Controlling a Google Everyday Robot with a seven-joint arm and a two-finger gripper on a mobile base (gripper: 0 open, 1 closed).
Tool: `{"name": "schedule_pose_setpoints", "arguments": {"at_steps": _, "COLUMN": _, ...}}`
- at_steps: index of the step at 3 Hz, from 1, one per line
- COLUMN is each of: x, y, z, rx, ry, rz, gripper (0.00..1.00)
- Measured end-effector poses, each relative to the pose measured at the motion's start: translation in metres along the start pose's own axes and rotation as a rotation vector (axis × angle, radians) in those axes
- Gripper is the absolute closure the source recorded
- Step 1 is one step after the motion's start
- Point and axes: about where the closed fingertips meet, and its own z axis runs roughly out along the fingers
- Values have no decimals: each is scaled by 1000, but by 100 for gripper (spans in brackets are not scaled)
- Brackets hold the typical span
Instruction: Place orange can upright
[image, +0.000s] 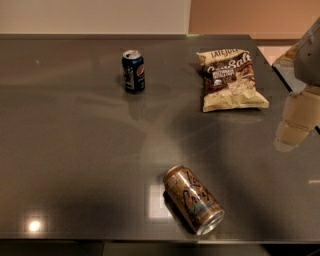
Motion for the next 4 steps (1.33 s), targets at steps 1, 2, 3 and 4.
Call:
{"name": "schedule_pose_setpoints", "arguments": {"at_steps": 1, "x": 0, "y": 0, "z": 0, "rx": 0, "ry": 0, "rz": 0, "gripper": 0}}
{"name": "schedule_pose_setpoints", "arguments": {"at_steps": 2, "x": -8, "y": -3, "z": 2, "rx": -1, "ry": 25, "rz": 22, "gripper": 0}}
{"name": "schedule_pose_setpoints", "arguments": {"at_steps": 3, "x": -31, "y": -5, "z": 14, "rx": -14, "ry": 66, "rz": 67, "gripper": 0}}
{"name": "schedule_pose_setpoints", "arguments": {"at_steps": 4, "x": -61, "y": -4, "z": 32, "rx": -33, "ry": 104, "rz": 153, "gripper": 0}}
